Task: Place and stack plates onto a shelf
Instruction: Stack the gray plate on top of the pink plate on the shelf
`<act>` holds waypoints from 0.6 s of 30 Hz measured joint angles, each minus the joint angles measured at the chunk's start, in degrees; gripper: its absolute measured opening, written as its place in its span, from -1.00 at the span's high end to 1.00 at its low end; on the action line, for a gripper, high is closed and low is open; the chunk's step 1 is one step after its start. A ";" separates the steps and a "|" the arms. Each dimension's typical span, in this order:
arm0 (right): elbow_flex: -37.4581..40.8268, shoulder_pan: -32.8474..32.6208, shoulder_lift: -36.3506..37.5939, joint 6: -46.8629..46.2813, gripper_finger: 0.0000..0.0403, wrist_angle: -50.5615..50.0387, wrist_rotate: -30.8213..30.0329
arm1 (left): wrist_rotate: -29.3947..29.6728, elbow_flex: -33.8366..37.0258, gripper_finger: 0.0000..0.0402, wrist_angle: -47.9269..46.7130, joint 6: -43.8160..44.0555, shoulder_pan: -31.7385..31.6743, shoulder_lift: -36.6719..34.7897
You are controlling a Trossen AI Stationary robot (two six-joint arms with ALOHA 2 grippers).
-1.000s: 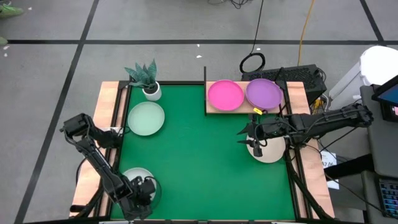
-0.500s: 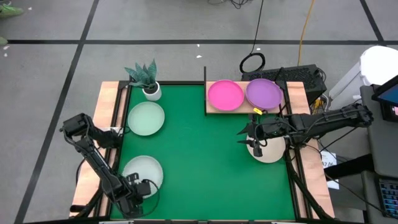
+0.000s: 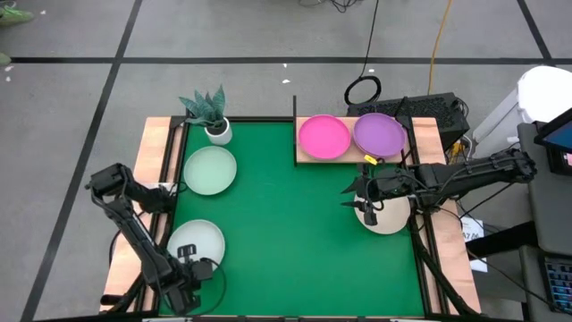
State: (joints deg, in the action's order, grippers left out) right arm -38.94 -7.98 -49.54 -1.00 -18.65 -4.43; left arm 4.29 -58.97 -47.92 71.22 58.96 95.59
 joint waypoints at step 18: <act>0.00 -0.01 0.02 0.03 0.28 -0.07 0.02 | 0.21 -5.28 0.62 -5.96 15.33 3.97 0.00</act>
State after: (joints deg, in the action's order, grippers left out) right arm -38.94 -7.99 -49.52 -0.97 -18.72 -4.40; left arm 4.51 -64.25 -53.88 86.55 62.93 95.59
